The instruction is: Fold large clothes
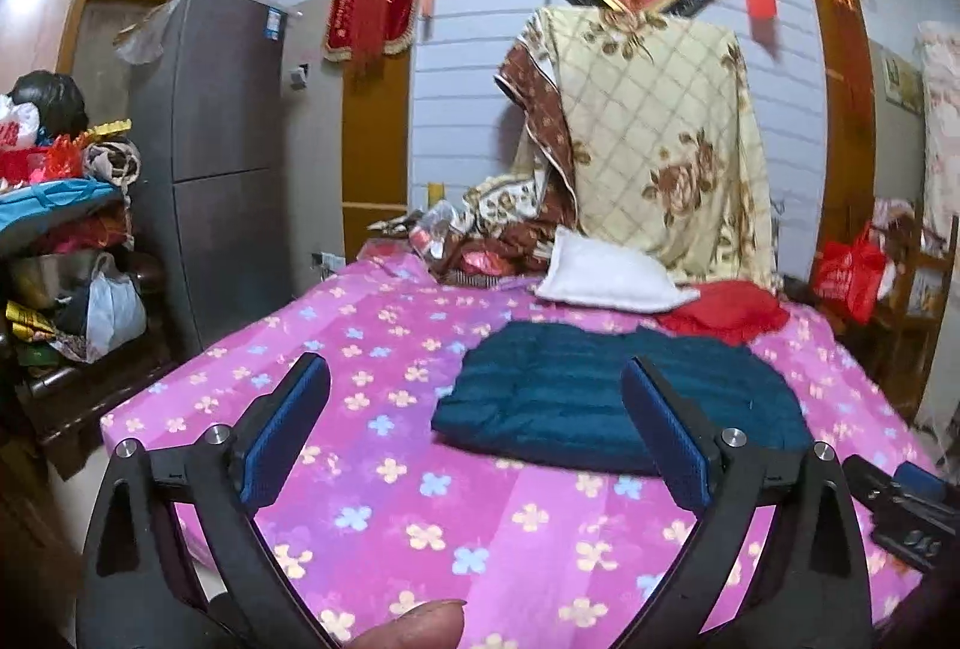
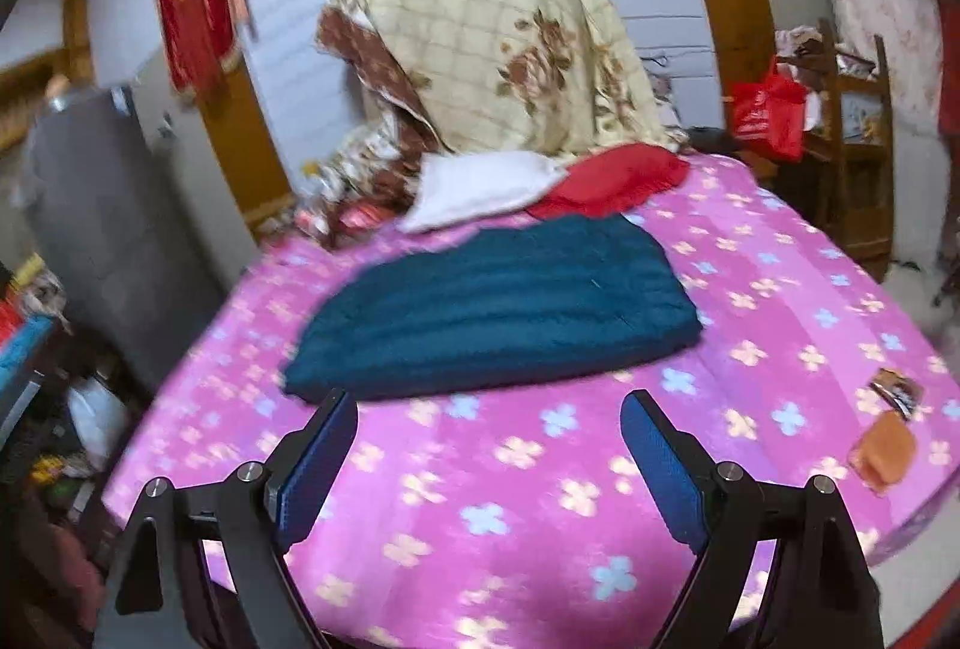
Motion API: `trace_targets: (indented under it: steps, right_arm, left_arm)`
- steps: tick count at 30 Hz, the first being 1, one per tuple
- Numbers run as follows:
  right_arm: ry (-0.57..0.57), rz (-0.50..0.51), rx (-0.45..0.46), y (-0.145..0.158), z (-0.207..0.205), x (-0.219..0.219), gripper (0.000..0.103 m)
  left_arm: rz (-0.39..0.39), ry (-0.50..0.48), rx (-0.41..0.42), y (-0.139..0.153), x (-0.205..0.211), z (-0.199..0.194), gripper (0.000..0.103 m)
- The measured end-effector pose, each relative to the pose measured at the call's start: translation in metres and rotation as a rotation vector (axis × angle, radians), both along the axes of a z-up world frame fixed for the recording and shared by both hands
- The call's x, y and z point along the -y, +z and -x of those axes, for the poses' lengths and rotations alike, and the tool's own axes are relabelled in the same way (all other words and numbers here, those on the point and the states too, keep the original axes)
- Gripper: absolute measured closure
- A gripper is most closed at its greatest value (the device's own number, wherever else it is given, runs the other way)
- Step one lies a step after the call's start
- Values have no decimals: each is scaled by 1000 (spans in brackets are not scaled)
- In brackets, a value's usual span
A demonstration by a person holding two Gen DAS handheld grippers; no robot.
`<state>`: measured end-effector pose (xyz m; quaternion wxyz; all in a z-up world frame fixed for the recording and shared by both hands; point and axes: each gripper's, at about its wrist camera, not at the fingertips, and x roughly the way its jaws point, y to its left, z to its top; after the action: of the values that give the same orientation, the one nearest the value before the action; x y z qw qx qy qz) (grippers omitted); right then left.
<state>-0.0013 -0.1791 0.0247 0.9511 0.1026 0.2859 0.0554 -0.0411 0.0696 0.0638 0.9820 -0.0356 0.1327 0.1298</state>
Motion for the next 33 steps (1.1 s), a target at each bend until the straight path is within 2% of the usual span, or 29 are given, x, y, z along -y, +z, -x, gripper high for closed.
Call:
trace_targets:
  steps: [6,11,15,20,27,33]
  right_arm:
    - [-32,69,-80,-29,-20,-4,15]
    - [-100,155,-128,-51,-36,-4,15]
    - [-105,190,-138,-59,-38,-9,15]
    - [-118,208,-112,-60,-33,-8,15]
    - [-182,195,-124,-61,-31,4,15]
    - [-190,230,-128,-64,-33,-2,15]
  left_arm:
    - [-39,-74,-101,-30,23,-22,4]
    - [-37,-127,-138,-48,31,-32,4]
    - [-6,-163,-211,-61,33,-41,4]
    - [29,-163,-294,-79,38,-44,4]
    - [-3,-164,-288,-81,52,-37,4]
    - [24,-173,-319,-85,49,-41,4]
